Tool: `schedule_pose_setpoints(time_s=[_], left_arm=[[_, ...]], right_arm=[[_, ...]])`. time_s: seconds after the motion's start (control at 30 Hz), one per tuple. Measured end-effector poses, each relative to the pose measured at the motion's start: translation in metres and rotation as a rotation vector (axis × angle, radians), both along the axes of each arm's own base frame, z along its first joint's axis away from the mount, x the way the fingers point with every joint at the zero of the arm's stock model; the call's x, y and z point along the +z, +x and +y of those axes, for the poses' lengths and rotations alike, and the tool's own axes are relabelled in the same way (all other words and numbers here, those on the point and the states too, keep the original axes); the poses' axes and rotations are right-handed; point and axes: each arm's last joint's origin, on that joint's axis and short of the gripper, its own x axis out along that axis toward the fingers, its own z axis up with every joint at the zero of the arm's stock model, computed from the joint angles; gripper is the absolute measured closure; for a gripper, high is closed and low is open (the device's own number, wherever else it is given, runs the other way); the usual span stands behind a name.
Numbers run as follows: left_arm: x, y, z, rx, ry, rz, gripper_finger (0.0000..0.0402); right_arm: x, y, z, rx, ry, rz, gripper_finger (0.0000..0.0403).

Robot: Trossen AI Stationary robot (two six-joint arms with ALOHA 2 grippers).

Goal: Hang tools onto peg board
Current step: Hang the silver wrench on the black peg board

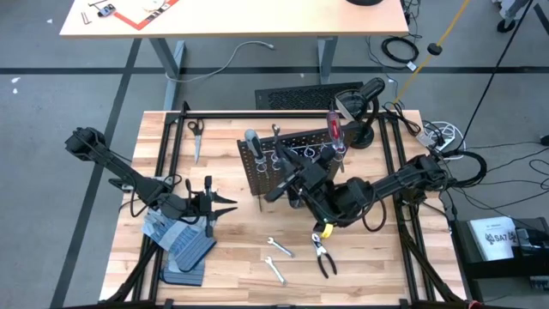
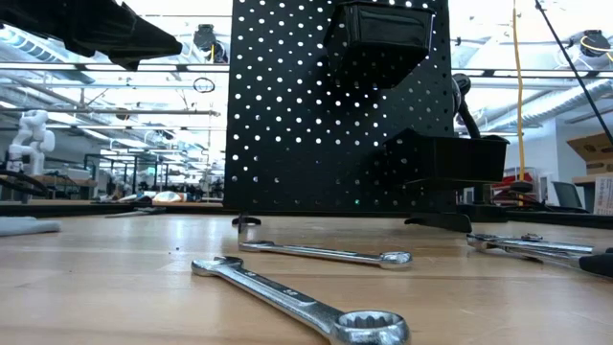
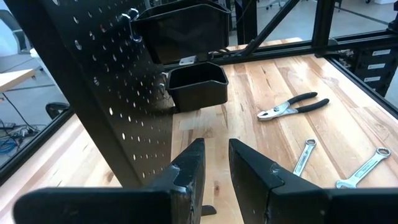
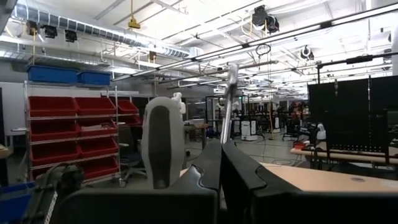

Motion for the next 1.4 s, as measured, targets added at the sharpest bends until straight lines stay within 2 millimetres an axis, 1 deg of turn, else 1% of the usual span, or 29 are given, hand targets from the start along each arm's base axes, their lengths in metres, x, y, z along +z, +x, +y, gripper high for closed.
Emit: schedule_pose_setpoints(time_s=[0.4,0.63,1.1,1.23,1.4], left_arm=[[0.0,0.0,0.0,0.0,0.0,0.0,0.032],[0.0,0.0,0.0,0.0,0.0,0.0,0.032],[0.0,0.0,0.0,0.0,-0.001,0.0,0.032],[0.0,0.0,0.0,0.0,0.0,0.0,0.032],[0.0,0.0,0.0,0.0,0.0,0.001,0.032]], right_arm=[[-0.002,0.004,-0.001,-0.006,-0.021,0.045,0.0403],[-0.008,0.011,-0.005,-0.018,-0.051,0.13,0.0403],[-0.009,0.012,-0.005,-0.026,-0.05,0.145,0.0403],[-0.004,0.007,0.0,-0.016,-0.063,0.144,0.0403],[0.007,-0.008,0.013,0.012,-0.097,0.153,0.0403]])
